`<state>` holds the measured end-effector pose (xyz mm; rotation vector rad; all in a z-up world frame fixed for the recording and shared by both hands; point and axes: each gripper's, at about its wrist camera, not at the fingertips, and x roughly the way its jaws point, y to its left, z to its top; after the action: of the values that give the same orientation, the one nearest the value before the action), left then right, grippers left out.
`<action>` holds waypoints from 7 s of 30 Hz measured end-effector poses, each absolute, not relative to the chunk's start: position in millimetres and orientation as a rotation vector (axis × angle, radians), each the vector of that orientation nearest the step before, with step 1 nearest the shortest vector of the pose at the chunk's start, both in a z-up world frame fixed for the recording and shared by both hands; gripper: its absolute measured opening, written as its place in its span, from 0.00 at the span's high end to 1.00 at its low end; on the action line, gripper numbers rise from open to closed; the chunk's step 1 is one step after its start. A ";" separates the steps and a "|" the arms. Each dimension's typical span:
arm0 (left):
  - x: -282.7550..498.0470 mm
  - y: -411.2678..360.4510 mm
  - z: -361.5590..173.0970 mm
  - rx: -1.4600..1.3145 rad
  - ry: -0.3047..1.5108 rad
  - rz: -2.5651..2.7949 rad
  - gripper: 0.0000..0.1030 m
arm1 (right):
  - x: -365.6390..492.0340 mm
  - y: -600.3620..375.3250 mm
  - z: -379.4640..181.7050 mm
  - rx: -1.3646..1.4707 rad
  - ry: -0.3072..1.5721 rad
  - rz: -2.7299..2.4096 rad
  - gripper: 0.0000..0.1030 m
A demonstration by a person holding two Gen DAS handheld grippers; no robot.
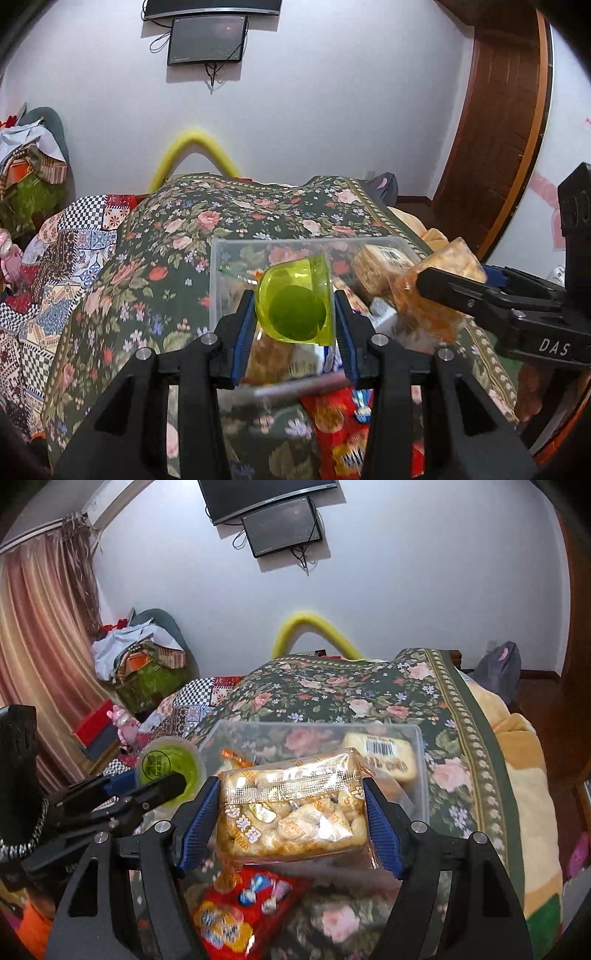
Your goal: Organize snacks
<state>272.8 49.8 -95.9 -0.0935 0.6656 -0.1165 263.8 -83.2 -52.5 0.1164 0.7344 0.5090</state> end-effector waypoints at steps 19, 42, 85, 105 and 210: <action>341.6 60.6 -125.4 -0.076 0.739 -0.049 0.60 | 315.6 -56.0 -72.6 0.117 0.846 0.480 0.30; 255.3 37.6 -91.8 -0.053 0.718 -0.127 0.35 | 259.3 -82.4 -40.1 0.023 0.757 0.476 0.28; 171.2 38.0 -139.8 -0.040 0.840 -0.119 0.38 | 164.3 -58.6 -141.0 -0.083 1.053 0.651 0.41; 190.6 44.2 -99.1 -0.098 0.723 -0.116 0.38 | 186.5 -60.7 -107.8 -0.070 0.901 0.660 0.69; 50.0 12.1 24.5 -0.055 0.300 -0.048 0.06 | 85.1 -128.2 56.9 0.001 0.371 0.427 0.00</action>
<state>50.0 12.1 24.5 -0.0552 0.3003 -0.0478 85.1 -128.2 56.9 0.0008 0.3712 0.4269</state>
